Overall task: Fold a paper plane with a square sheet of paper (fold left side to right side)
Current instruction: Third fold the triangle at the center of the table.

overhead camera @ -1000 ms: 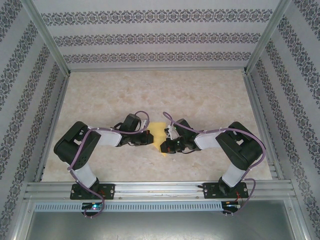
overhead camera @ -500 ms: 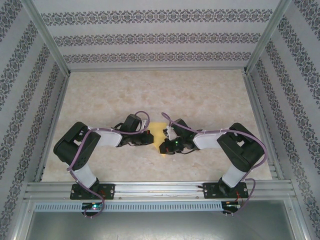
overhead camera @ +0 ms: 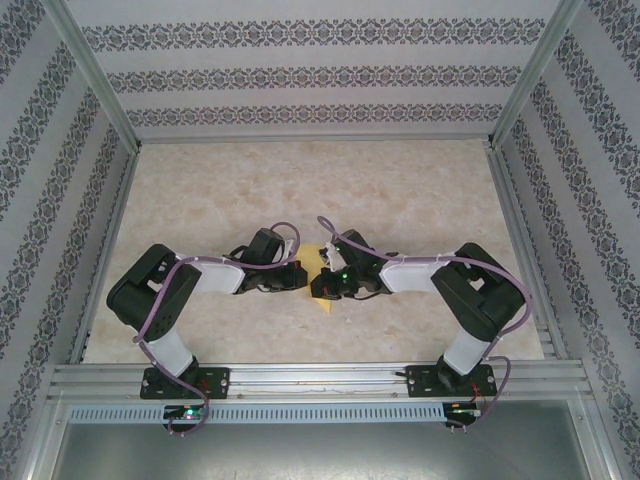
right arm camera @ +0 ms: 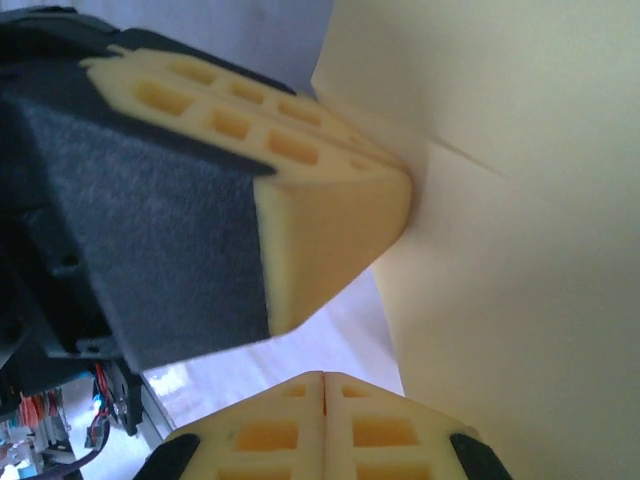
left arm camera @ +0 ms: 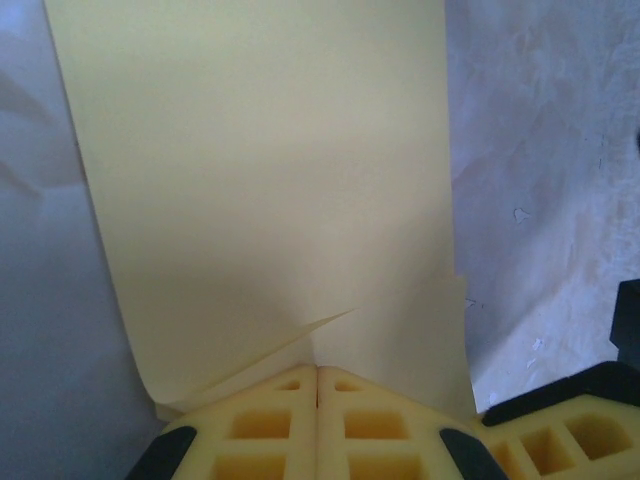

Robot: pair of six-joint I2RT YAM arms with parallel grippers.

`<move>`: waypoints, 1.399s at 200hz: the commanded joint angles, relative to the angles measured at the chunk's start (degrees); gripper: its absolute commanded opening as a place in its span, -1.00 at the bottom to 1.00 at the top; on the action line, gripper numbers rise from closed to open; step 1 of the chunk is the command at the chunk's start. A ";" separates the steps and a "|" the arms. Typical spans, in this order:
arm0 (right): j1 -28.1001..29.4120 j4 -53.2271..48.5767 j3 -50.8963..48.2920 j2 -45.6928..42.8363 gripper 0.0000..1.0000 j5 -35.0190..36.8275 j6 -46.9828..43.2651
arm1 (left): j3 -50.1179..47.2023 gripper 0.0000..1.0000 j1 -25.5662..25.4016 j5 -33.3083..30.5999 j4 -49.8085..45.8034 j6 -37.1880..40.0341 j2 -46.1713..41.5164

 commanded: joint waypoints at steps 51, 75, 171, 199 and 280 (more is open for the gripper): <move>0.61 -0.63 0.58 3.34 -1.00 3.02 -0.06 | -0.58 -1.00 -0.36 -7.48 -8.09 0.95 1.53; 0.90 -1.78 -0.18 3.17 -1.00 2.50 0.31 | -0.21 -1.00 -0.36 -8.60 -9.24 0.78 1.86; 2.18 -5.50 -5.73 -1.50 -1.00 2.83 1.35 | 0.40 -1.00 0.00 -11.06 -10.89 -0.18 2.64; 2.29 -5.91 -7.41 -2.92 -1.00 2.92 1.58 | 0.39 -1.00 0.09 -11.10 -10.93 -0.28 2.38; 2.34 -7.75 -9.43 -5.53 -1.00 3.71 1.55 | 0.91 -1.00 0.04 -11.40 -11.64 -0.01 2.03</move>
